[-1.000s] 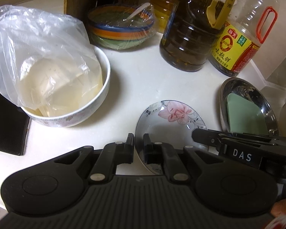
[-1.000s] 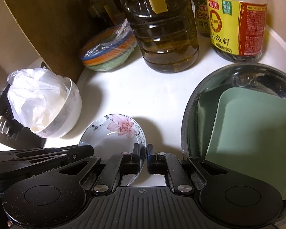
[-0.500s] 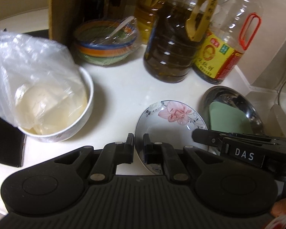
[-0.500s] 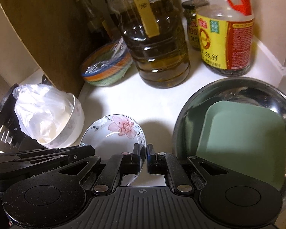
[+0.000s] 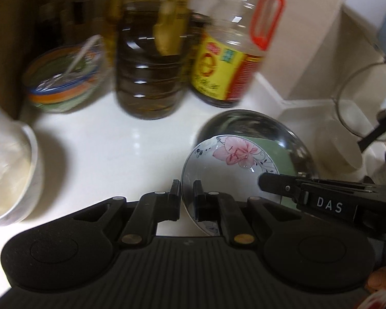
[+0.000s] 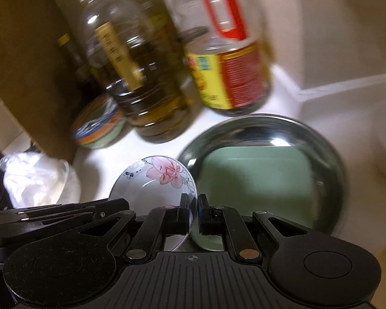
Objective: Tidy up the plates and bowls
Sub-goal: 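Carry the floral saucer with the right tool over the green plate in the basin, then lower the saucer onto the green plate and open the right tool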
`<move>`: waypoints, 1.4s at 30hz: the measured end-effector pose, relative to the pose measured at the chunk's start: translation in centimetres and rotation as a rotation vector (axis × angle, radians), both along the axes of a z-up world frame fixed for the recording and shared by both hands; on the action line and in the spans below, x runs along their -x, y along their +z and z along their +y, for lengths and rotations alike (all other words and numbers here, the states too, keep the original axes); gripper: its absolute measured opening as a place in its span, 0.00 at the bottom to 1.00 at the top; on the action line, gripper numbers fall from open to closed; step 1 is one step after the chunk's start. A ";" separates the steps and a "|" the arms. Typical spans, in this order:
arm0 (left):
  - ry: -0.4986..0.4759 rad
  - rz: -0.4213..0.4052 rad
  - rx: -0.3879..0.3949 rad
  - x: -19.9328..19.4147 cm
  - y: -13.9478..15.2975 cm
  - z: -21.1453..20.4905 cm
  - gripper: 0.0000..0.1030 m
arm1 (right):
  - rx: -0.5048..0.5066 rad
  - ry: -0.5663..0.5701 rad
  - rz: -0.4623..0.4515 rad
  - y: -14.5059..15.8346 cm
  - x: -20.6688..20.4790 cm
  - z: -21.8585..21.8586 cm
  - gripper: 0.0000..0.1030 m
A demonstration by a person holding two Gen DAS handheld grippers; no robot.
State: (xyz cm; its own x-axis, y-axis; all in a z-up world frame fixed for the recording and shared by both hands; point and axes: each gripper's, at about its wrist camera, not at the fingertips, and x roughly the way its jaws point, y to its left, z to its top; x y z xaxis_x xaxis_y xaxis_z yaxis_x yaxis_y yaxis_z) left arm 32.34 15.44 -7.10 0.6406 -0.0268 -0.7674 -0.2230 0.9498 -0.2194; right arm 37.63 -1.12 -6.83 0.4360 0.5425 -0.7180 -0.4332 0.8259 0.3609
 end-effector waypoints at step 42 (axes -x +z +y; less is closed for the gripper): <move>-0.120 0.121 -0.007 -8.8 -4.4 -4.6 0.08 | 0.058 -0.181 0.105 -4.1 -5.3 -5.2 0.07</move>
State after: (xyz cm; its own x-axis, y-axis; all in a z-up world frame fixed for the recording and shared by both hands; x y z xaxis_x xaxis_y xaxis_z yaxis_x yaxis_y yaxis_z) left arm 41.15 10.79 -11.55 0.5364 -0.0921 -0.8389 -0.1325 0.9725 -0.1915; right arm 42.94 -6.33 -10.96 0.4439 0.4183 -0.7925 -0.2385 0.9076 0.3454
